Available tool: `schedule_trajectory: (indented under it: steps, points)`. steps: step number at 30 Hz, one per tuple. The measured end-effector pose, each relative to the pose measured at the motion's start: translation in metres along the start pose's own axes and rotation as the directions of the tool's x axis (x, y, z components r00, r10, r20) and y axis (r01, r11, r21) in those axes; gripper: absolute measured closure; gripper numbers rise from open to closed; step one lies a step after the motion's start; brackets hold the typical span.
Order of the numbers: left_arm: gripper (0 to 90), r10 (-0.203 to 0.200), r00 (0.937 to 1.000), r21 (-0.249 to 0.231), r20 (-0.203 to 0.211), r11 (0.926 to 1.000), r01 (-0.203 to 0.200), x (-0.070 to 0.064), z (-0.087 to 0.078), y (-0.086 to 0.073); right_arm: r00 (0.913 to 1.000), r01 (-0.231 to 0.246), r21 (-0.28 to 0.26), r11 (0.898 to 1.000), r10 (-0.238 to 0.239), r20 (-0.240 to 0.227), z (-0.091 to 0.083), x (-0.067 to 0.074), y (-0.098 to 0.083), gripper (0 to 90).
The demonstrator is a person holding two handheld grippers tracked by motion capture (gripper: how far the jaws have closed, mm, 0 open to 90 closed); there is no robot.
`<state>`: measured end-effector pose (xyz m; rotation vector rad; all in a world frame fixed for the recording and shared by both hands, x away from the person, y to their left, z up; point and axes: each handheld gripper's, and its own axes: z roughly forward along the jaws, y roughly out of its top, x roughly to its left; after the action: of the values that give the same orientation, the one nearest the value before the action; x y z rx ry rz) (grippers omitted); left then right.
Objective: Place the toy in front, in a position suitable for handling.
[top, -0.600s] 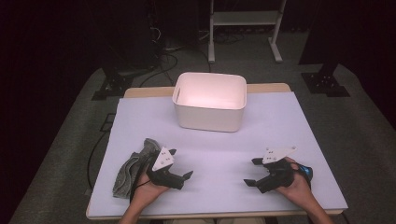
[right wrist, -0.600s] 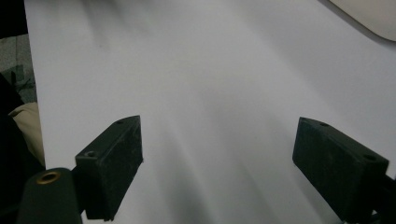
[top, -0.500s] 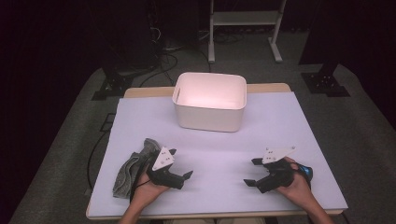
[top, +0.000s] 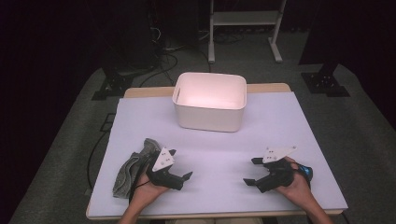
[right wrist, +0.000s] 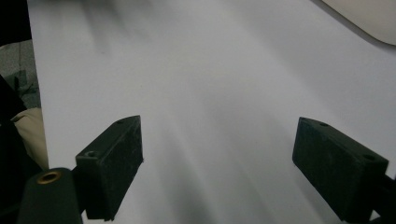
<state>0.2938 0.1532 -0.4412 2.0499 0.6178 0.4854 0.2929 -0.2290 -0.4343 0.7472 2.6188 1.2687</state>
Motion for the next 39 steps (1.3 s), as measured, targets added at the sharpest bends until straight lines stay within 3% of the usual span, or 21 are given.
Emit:
schedule_trajectory:
  steps: [16,23,32,39]
  points:
    - [1.7,0.002,1.0000,0.006,0.006,1.0000,-0.002,0.000,0.000,0.000,0.9993,-0.020,0.002,1.000,0.020,-0.031,-0.006,0.000,0.002,14.7]
    - [1.7,0.002,1.0000,0.014,0.001,0.9999,-0.002,0.003,0.000,-0.002,0.9988,-0.017,0.001,1.000,0.017,-0.046,-0.015,-0.007,0.012,14.7]
    - [1.8,0.013,0.9999,0.017,0.001,0.9998,-0.013,0.001,-0.001,-0.001,0.9994,0.002,0.046,0.999,-0.001,-0.035,-0.024,-0.020,0.023,14.7]
    - [1.7,0.014,0.9999,0.018,0.004,0.9997,-0.014,0.000,-0.001,0.000,0.9992,-0.015,0.038,0.999,0.016,-0.036,-0.036,-0.029,0.027,14.8]
